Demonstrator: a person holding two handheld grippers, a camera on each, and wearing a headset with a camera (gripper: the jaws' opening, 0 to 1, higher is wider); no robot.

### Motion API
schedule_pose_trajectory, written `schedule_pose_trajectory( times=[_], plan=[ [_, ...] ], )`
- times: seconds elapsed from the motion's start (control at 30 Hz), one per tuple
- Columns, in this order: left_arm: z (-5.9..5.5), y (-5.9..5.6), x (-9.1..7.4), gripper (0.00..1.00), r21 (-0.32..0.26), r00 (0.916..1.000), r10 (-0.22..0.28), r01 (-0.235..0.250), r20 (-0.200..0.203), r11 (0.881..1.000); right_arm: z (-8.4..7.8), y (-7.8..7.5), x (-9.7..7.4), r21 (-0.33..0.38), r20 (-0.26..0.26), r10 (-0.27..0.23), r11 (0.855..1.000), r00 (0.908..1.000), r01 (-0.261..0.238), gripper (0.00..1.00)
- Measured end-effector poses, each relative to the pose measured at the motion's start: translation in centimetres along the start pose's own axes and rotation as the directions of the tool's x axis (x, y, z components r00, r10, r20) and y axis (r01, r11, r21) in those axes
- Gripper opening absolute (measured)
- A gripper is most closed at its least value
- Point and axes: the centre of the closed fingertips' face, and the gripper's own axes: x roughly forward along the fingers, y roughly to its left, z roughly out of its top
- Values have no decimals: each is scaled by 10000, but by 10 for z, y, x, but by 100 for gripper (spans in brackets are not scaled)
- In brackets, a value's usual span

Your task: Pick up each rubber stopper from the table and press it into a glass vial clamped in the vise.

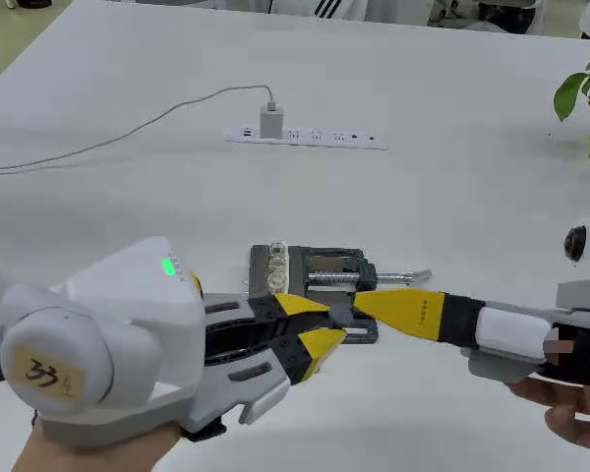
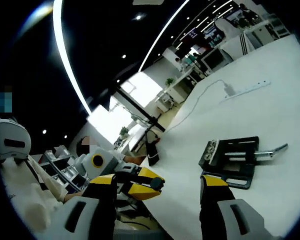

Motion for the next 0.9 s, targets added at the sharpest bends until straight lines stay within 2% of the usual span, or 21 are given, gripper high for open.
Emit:
schedule_pose_trajectory(
  times=[0.1,0.2,0.33,0.4,0.53,0.6,0.73,0.8,0.83,0.87,0.9],
  plan=[
    [-1,-1,0,5,1,10000,-34,34,-38,10000,-2,-2,-1,-809,-376,-254,9965,9990,223,71],
    [-3,-3,0,5,9,9999,-98,98,-99,10000,-5,-5,-2,-1682,-846,-529,9850,9950,381,75],
    [-6,-5,0,5,100,9995,-168,170,-254,9998,-8,-9,-3,-2931,-1455,-955,9548,9847,493,76],
    [-8,-5,0,5,116,9993,-188,192,-326,9997,-10,-10,-4,-3328,-1825,-1109,9419,9769,448,75],
    [-11,-6,1,5,134,9990,-211,217,-405,9997,-9,-9,-3,-3682,-2078,-1203,9290,9708,363,74],
    [-13,-7,1,5,183,9985,-247,257,-498,9995,-9,-9,-3,-3914,-2315,-1239,9199,9649,242,73],
    [-18,-9,1,5,249,9971,-360,377,-668,9990,-11,-15,-6,-4650,-2933,-1432,8852,9452,-101,68],
    [-19,-10,2,5,246,9966,-397,416,-720,9988,-10,-16,-5,-4953,-3001,-1525,8686,9416,-172,67],
    [-21,-11,2,5,240,9961,-424,444,-778,9987,-11,-14,-4,-5261,-3166,-1493,8494,9367,-424,67],
    [-22,-11,2,5,243,9957,-439,461,-819,9986,-13,-13,-4,-5379,-3306,-1526,8413,9313,-531,65],
    [-24,-11,2,5,282,9949,-460,487,-899,9984,-17,-13,-4,-5561,-3537,-1617,8283,9213,-681,63]
  ],
)
